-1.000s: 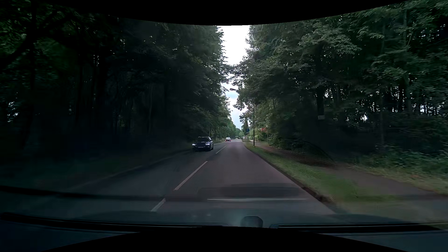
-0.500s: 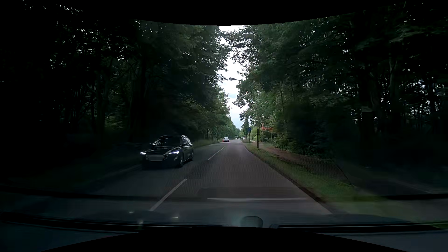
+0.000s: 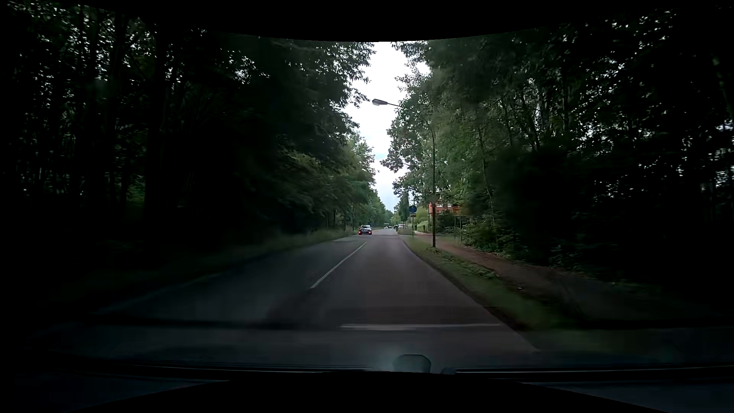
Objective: Follow the waypoints while adhering to traffic rules and regulations
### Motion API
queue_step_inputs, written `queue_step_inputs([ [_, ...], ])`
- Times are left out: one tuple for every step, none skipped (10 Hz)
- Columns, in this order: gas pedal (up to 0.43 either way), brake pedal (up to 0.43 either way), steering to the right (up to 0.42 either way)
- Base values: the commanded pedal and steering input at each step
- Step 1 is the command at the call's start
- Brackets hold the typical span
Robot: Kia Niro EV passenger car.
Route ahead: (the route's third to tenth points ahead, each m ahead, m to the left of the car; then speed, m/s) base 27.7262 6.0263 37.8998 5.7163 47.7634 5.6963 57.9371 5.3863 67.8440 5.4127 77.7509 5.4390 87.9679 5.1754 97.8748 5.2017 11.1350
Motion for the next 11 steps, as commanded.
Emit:
queue_step_inputs([
  [0.197, 0.0, 0.003],
  [0.197, 0.0, 0.003],
  [0.197, 0.0, 0.004],
  [0.197, 0.0, 0.001],
  [0.197, 0.0, 0.001],
  [0.197, 0.0, 0.002],
  [0.197, 0.0, 0.002],
  [0.197, 0.0, 0.002],
  [0.197, 0.0, 0.002],
  [0.197, 0.0, 0.002],
  [0.197, 0.0, 0.002],
])
